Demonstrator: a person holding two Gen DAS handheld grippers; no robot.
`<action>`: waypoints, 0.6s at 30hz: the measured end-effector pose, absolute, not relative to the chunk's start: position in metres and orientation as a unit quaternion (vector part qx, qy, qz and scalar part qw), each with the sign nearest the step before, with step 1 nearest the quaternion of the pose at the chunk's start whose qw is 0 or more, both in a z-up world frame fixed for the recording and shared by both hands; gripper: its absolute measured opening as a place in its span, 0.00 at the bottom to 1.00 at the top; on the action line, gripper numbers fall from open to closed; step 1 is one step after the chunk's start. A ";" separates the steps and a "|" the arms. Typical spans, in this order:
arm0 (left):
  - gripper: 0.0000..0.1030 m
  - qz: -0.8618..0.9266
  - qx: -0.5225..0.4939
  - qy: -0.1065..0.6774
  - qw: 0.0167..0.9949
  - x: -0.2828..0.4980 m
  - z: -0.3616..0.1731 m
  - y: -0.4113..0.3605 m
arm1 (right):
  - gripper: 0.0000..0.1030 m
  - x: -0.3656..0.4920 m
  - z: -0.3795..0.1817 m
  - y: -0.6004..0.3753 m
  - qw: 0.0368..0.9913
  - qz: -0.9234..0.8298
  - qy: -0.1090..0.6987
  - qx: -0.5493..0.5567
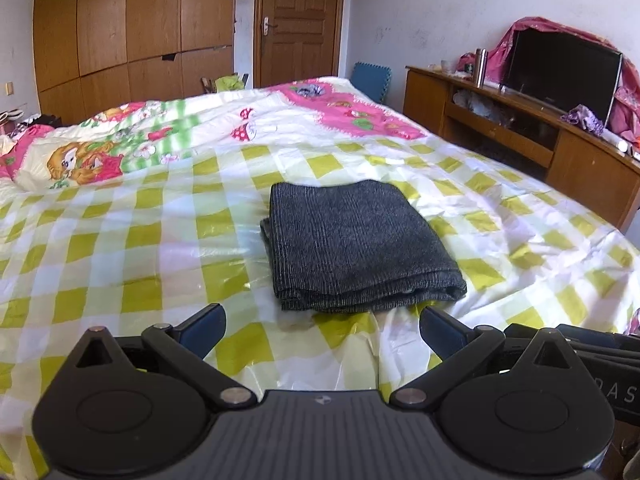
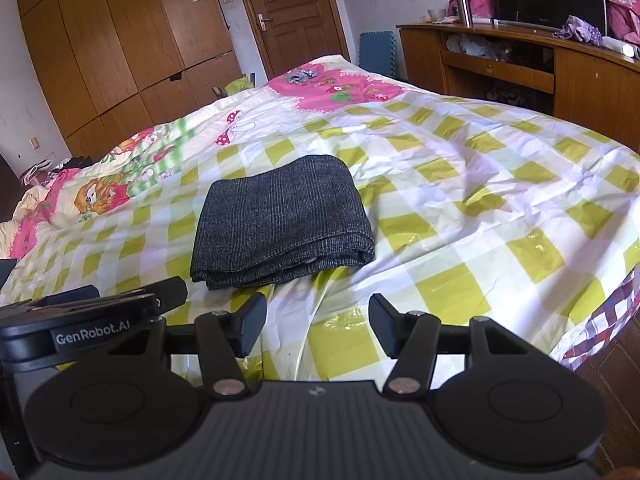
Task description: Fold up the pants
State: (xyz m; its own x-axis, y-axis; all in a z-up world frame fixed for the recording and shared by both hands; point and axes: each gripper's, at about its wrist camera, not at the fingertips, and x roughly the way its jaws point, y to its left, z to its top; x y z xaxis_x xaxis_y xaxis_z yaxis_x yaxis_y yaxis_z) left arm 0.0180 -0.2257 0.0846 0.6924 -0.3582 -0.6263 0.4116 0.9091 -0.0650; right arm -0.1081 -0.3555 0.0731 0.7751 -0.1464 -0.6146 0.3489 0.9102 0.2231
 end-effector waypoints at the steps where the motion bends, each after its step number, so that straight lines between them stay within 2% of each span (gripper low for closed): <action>1: 1.00 -0.208 0.041 0.336 0.918 0.018 0.082 -0.226 | 0.56 -0.107 0.071 -0.356 0.926 -0.134 0.311 0.165; 7: 1.00 -0.203 0.033 0.370 0.906 0.021 0.064 -0.225 | 0.56 -0.104 0.060 -0.356 0.919 -0.133 0.331 0.167; 18: 1.00 -0.200 0.035 0.387 0.899 0.028 0.054 -0.221 | 0.57 -0.094 0.050 -0.354 0.912 -0.127 0.350 0.169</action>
